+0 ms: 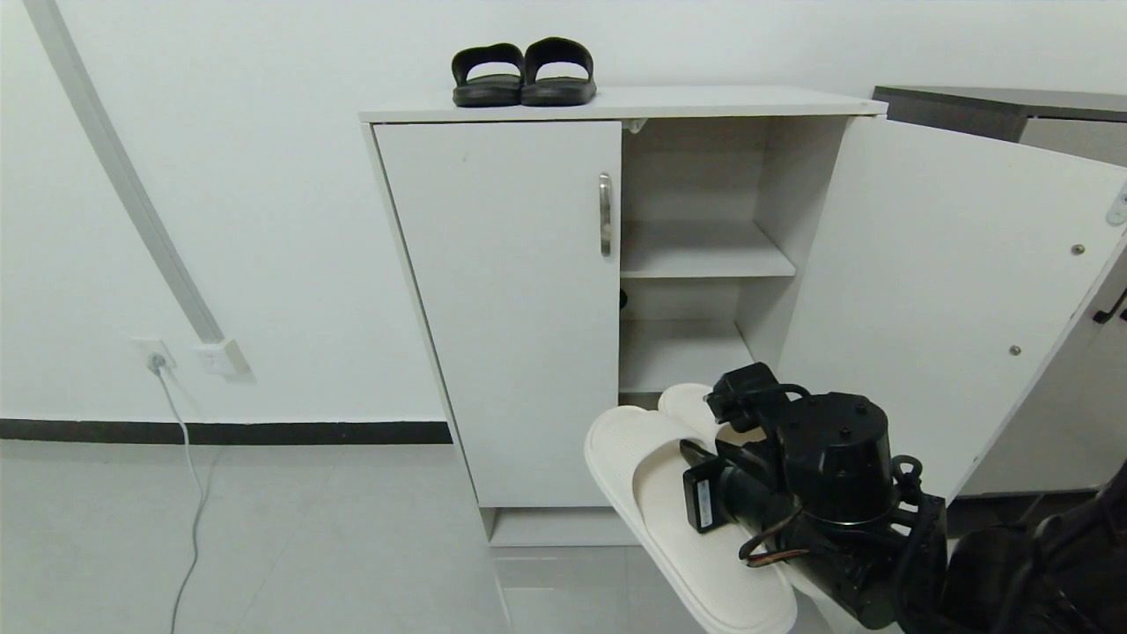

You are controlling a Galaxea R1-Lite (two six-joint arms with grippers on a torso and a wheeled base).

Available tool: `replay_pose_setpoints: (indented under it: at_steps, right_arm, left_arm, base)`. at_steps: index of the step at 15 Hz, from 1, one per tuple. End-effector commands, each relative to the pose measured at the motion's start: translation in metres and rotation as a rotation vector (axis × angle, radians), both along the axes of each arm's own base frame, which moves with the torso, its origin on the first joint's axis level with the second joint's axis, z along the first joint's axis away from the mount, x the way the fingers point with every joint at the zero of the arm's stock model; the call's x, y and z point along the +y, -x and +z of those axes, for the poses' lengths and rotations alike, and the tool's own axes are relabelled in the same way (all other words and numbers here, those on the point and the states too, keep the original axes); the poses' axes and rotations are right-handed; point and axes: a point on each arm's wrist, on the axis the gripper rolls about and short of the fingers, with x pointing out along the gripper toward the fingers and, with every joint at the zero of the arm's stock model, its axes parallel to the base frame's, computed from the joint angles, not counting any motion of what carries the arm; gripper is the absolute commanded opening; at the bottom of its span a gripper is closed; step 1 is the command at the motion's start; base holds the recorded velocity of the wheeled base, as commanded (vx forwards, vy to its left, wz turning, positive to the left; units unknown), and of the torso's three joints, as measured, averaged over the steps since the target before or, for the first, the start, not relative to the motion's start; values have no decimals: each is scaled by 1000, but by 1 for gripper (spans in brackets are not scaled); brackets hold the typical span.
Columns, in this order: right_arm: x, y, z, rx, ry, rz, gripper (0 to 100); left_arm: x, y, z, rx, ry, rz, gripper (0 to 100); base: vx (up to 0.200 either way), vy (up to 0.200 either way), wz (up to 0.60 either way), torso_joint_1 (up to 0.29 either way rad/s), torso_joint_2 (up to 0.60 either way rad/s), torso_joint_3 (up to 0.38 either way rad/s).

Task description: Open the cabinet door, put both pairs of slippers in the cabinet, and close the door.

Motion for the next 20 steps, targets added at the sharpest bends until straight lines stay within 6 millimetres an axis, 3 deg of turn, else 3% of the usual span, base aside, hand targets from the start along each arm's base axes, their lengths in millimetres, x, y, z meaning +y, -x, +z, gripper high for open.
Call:
replay_pose_setpoints:
  at_steps: [1, 2, 8, 11, 15, 20]
  right_arm:
    - [1, 0, -3, 7, 7, 2, 0]
    - [2, -1, -6, 12, 13, -1, 0]
    - [12, -11, -22, 5, 22, -12, 0]
    - [40, -43, -35, -67, 19, -211, 0]
    - [70, -69, -45, -95, -8, -257, 0]
    - [71, -72, -48, -48, -36, -277, 0]
  left_arm:
    - [-3, -3, -7, -36, -29, -137, 0]
    - [-5, -3, -12, 23, -37, -203, 0]
    - [-5, -3, -12, 12, -36, -215, 0]
    - [-5, -3, -12, 12, -38, -215, 0]
    - [-5, -3, -11, 10, -38, -215, 0]
    - [-5, -3, -12, 12, -39, -215, 0]
  base:
    - [0, 0, 0, 0, 0, 0]
    - [0, 0, 0, 0, 0, 0]
    - [0, 0, 0, 0, 0, 0]
    - [0, 0, 0, 0, 0, 0]
    - [0, 0, 0, 0, 0, 0]
    - [0, 0, 0, 0, 0, 0]
